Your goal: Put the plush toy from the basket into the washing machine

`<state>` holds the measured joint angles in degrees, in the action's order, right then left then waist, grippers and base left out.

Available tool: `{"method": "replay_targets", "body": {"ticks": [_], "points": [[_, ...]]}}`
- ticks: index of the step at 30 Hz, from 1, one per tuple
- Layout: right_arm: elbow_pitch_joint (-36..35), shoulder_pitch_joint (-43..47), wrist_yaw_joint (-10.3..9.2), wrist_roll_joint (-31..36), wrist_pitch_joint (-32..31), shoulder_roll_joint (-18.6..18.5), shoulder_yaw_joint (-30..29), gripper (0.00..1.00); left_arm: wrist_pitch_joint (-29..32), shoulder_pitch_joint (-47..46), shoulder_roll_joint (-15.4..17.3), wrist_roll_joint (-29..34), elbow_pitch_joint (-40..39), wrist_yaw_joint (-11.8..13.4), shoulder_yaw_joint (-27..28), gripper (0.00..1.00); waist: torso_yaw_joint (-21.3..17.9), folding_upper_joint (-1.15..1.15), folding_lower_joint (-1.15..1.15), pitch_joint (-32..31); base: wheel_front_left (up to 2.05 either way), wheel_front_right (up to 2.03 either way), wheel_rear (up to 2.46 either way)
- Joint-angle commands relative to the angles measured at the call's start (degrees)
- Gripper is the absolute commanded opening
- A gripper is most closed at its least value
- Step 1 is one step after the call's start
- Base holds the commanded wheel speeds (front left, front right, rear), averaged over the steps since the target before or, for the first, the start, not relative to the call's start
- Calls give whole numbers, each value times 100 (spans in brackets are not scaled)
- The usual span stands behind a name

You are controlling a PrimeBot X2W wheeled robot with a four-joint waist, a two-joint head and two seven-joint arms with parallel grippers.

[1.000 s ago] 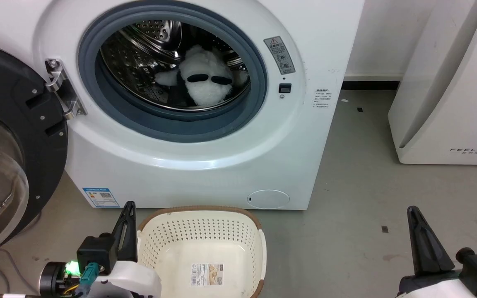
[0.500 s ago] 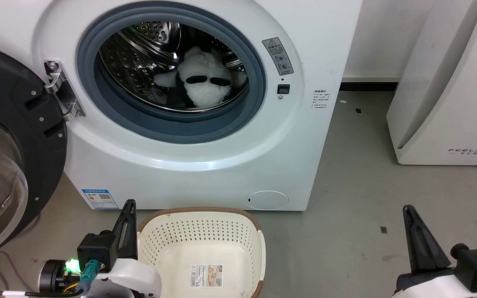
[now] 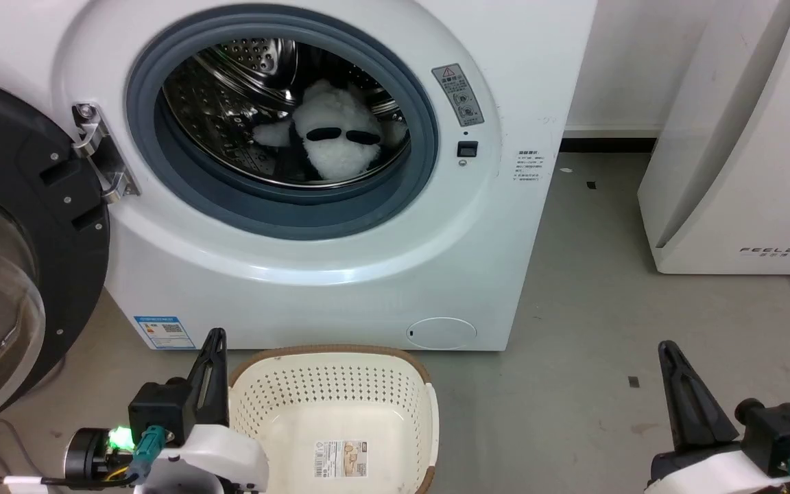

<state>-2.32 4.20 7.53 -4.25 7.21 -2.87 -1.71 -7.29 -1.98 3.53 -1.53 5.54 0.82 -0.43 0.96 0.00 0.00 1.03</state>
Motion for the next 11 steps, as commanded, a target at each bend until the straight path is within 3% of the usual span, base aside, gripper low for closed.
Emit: {"method": "replay_targets", "body": {"ticks": [1, 11], "points": [[23, -106, -2, 62, -19, 0, 6, 0, 30, 101, -9, 50, -47, -31, 19, 0, -1, 0, 0, -1, 0, 0, 0], [58, -159, -3, 123, -137, 0, 34, 0, 148, 117, -19, 67, -132, -40, 23, 0, -17, 0, 0, -18, 0, 0, 0]]}}
